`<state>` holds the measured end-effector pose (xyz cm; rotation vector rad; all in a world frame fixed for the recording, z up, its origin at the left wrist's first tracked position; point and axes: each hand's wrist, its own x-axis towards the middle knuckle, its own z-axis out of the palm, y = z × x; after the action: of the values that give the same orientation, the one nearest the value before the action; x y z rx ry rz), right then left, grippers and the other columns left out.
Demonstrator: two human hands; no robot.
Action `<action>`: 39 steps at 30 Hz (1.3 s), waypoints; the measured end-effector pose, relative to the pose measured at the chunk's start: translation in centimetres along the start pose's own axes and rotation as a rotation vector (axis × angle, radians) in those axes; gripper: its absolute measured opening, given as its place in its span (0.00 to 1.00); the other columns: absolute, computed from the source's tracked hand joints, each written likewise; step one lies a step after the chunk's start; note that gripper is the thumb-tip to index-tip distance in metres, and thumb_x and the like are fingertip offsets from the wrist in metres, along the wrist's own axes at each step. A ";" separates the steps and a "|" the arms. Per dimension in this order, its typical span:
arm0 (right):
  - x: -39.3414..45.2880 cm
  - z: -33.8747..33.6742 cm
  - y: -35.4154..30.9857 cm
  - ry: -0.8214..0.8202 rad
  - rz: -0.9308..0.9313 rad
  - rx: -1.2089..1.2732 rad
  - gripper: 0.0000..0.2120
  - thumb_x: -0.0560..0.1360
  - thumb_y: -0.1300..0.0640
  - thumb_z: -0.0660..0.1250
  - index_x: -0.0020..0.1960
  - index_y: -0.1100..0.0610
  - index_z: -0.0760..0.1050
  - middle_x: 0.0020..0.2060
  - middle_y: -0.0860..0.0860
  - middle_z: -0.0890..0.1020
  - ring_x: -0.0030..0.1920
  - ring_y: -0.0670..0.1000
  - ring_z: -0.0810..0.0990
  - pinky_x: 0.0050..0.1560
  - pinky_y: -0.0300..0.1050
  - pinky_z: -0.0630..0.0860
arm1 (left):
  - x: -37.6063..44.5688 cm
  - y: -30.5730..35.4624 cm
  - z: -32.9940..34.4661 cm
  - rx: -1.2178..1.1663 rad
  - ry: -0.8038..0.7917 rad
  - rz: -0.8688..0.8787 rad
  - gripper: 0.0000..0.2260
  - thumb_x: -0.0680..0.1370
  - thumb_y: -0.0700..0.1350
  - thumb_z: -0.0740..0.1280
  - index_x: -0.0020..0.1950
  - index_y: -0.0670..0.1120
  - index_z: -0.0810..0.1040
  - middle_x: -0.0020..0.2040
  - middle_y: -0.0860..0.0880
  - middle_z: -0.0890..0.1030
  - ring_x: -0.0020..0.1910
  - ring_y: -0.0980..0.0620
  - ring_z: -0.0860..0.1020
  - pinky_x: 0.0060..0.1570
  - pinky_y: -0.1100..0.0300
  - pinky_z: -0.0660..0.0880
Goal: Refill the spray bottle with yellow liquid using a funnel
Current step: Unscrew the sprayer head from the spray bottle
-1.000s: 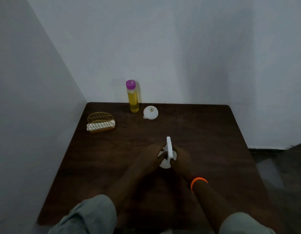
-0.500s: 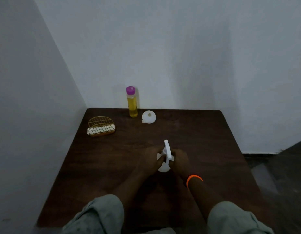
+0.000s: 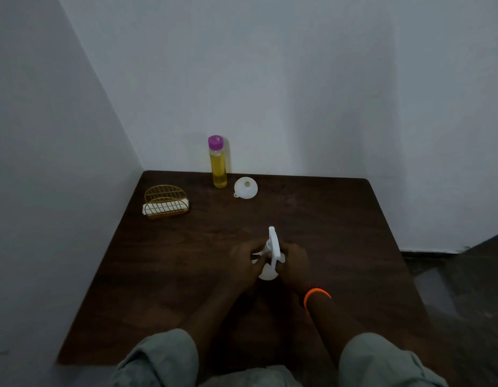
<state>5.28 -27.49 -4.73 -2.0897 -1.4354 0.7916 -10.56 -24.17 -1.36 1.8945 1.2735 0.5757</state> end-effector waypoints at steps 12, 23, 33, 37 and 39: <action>-0.1 -0.1 -0.2 -0.004 -0.010 0.018 0.12 0.74 0.50 0.70 0.55 0.54 0.83 0.49 0.51 0.85 0.50 0.51 0.84 0.50 0.50 0.81 | 1.0 0.8 0.2 0.105 -0.067 0.032 0.13 0.76 0.44 0.71 0.61 0.44 0.80 0.61 0.42 0.78 0.60 0.44 0.77 0.61 0.51 0.74; -0.5 -0.5 -0.6 -0.027 0.030 0.073 0.22 0.70 0.38 0.63 0.49 0.55 0.82 0.45 0.51 0.85 0.46 0.51 0.83 0.47 0.51 0.82 | 0.7 1.3 0.4 0.002 0.037 -0.034 0.14 0.75 0.41 0.73 0.60 0.41 0.78 0.51 0.49 0.80 0.47 0.56 0.76 0.43 0.73 0.68; -1.3 -1.1 -1.5 0.038 -0.022 0.090 0.11 0.77 0.51 0.70 0.55 0.55 0.83 0.48 0.52 0.86 0.49 0.51 0.84 0.49 0.47 0.81 | -0.9 -0.5 0.4 -0.023 0.067 0.009 0.15 0.76 0.53 0.72 0.59 0.47 0.82 0.53 0.52 0.83 0.51 0.56 0.81 0.51 0.51 0.79; -1.4 -1.7 -1.9 -0.003 -0.018 0.058 0.11 0.77 0.53 0.70 0.55 0.59 0.82 0.50 0.54 0.85 0.51 0.53 0.83 0.52 0.51 0.81 | -0.9 0.6 0.2 -0.068 0.097 -0.017 0.15 0.76 0.51 0.72 0.60 0.45 0.81 0.54 0.49 0.82 0.53 0.52 0.81 0.54 0.51 0.79; -1.3 -1.7 -2.0 -0.005 -0.019 0.051 0.11 0.77 0.53 0.70 0.54 0.59 0.82 0.49 0.54 0.85 0.51 0.54 0.84 0.52 0.50 0.81 | -0.4 1.3 0.2 -0.078 0.089 -0.026 0.16 0.76 0.46 0.72 0.62 0.44 0.79 0.58 0.47 0.82 0.57 0.48 0.80 0.58 0.50 0.78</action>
<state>4.77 -28.18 -1.89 -2.0343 -1.4211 0.8186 -9.88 -24.87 -0.45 1.8032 1.3110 0.6925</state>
